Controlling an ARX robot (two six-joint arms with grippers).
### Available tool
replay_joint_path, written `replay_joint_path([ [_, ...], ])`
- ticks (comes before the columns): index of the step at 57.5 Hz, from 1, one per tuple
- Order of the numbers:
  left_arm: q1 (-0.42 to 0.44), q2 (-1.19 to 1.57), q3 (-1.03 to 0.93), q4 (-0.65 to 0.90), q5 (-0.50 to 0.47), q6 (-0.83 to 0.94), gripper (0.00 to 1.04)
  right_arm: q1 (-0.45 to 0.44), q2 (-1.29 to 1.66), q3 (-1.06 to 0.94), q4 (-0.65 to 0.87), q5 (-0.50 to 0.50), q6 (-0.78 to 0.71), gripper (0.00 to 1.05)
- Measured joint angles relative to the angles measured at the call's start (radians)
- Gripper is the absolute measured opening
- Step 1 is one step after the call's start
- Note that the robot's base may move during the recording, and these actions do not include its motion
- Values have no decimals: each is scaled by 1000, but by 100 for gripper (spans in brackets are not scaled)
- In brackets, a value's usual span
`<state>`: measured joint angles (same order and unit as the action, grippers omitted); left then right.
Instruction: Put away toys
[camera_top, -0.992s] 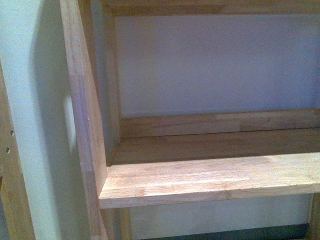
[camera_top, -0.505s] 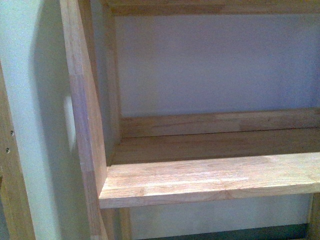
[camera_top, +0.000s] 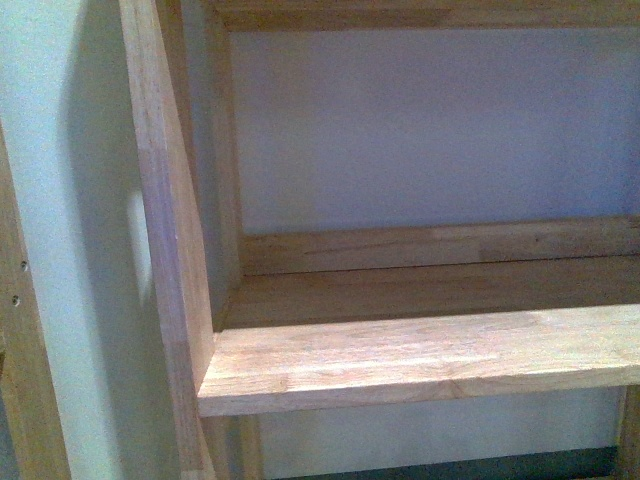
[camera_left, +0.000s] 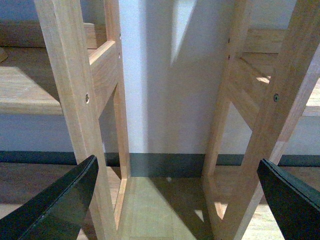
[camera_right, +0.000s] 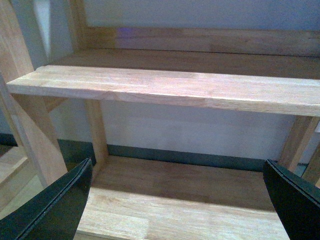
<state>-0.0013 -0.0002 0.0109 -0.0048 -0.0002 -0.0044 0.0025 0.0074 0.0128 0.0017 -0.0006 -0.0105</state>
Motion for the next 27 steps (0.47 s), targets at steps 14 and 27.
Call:
replay_joint_path([
  [14,0,0,0,0,0,0,99,0,0,0,0,0,0,104],
  [27,0,0,0,0,0,0,99,0,0,0,0,0,0,104],
])
